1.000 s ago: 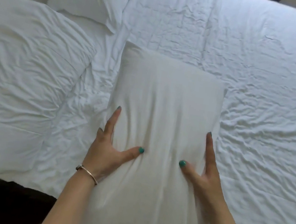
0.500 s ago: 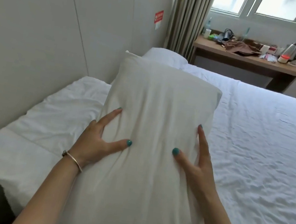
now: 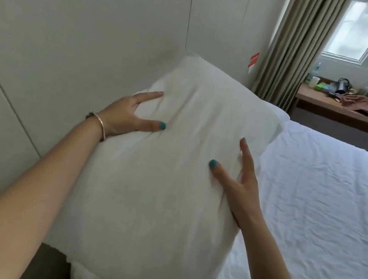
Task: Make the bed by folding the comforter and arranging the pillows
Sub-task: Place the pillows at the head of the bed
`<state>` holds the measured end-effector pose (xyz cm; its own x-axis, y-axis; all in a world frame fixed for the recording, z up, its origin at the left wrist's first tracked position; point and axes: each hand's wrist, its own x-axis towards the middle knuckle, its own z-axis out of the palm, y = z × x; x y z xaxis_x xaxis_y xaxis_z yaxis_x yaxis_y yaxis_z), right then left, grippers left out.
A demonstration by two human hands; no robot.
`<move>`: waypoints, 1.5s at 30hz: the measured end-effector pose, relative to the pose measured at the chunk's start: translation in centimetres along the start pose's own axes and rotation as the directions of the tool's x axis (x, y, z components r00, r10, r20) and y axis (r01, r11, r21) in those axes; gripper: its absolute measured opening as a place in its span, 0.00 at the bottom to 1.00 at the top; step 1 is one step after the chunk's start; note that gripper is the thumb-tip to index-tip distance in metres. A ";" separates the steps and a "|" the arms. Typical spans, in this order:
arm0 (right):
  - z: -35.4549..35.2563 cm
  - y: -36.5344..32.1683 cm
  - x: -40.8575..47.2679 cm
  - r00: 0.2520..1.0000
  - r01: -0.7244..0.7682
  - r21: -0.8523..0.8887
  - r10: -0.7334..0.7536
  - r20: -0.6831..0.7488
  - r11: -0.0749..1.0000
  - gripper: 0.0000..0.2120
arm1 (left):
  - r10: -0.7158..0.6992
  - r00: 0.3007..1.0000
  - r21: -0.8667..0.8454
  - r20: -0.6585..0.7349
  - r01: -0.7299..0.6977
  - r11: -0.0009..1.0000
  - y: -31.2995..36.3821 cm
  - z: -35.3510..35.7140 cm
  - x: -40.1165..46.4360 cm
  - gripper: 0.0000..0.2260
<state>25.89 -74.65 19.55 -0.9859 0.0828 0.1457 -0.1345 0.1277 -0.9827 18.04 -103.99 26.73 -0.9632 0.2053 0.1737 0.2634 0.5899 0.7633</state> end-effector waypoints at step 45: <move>5.5 17.7 6.2 0.941 -0.057 -0.832 0.308 0.140 0.551 0.26 | -0.429 0.897 0.603 -0.109 0.403 0.689 -13.6 19.5 3.2 0.30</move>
<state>16.88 -77.36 2.43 -0.9832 -0.0210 -0.1816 0.0649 0.8884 -0.4544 12.45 -96.14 4.83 -0.9826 -0.1543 -0.1037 -0.1740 0.9597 0.2209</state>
